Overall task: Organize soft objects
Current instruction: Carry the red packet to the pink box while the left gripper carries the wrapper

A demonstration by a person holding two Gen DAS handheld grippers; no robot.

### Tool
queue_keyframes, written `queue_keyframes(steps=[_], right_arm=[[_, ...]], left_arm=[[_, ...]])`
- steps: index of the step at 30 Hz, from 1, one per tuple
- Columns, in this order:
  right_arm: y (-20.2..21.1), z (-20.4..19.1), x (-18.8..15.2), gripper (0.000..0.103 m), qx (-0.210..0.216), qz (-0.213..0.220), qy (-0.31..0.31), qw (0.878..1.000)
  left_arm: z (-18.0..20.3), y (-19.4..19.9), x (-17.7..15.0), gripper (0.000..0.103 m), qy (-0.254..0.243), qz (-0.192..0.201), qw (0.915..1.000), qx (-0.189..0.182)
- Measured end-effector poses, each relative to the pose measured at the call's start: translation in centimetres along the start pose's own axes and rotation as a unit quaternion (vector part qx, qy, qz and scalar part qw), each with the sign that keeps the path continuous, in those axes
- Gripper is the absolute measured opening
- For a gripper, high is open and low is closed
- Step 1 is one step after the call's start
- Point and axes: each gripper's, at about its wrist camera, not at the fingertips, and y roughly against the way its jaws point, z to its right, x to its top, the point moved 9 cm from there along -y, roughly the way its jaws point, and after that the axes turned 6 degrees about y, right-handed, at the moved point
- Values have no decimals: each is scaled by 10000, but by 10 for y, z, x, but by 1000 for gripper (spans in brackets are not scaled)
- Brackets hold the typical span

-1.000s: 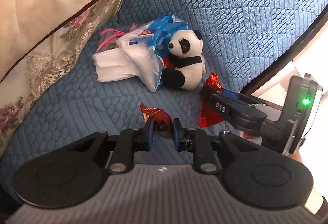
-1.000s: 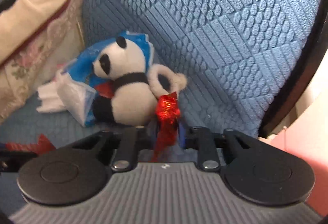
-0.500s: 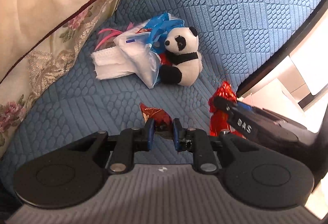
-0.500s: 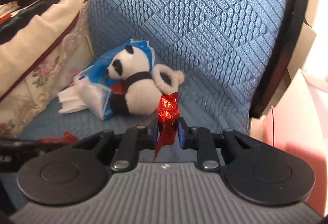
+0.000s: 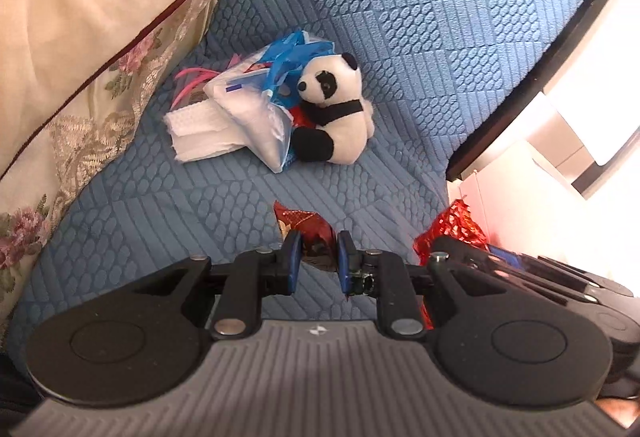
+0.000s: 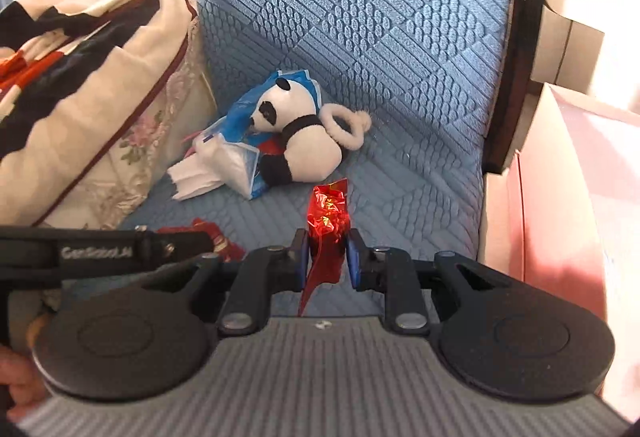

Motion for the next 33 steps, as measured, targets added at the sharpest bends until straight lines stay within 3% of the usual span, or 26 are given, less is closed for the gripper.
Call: queue_keyframes(steps=[19, 25, 33], right_arm=[[58, 1, -33, 23, -190, -25, -364, 9992], [77, 3, -28, 23, -230, 137, -349, 9990], [106, 2, -14, 23, -145, 360, -288, 9988]], left_arm=[[26, 34, -17, 23, -280, -26, 9993, -250], [31, 56, -15, 23, -289, 137, 9990, -316], [68, 90, -7, 23, -473, 406, 9971, -432]])
